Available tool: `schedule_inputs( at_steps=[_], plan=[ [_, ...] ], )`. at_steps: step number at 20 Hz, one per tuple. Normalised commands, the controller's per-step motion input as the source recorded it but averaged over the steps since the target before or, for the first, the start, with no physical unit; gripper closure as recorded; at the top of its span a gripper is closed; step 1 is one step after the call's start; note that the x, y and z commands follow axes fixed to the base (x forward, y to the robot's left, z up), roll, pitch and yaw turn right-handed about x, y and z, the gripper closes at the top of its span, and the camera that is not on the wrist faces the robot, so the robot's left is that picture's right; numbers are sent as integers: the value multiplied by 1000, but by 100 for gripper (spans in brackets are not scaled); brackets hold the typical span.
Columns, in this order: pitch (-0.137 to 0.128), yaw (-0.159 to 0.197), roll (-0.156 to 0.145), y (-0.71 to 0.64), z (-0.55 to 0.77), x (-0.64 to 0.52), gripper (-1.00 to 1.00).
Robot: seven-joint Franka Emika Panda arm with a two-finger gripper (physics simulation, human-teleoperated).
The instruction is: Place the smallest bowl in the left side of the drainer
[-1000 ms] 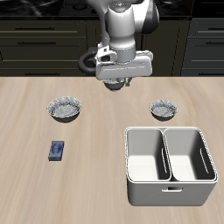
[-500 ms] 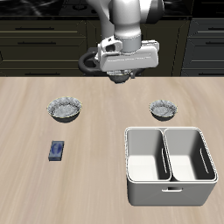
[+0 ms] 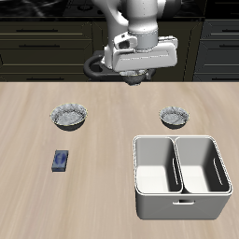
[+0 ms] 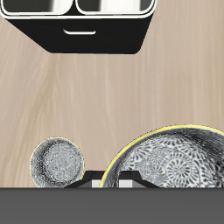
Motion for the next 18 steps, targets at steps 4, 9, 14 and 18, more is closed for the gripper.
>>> schedule_inputs(
  at_steps=[4,9,14,18],
  plan=[
    [11,-3,-25,75,191,301,100],
    [1,0,-8,186,165,263,100],
    [-2,-5,-11,191,175,283,100],
    [-8,-24,0,125,195,354,100]
  ],
)
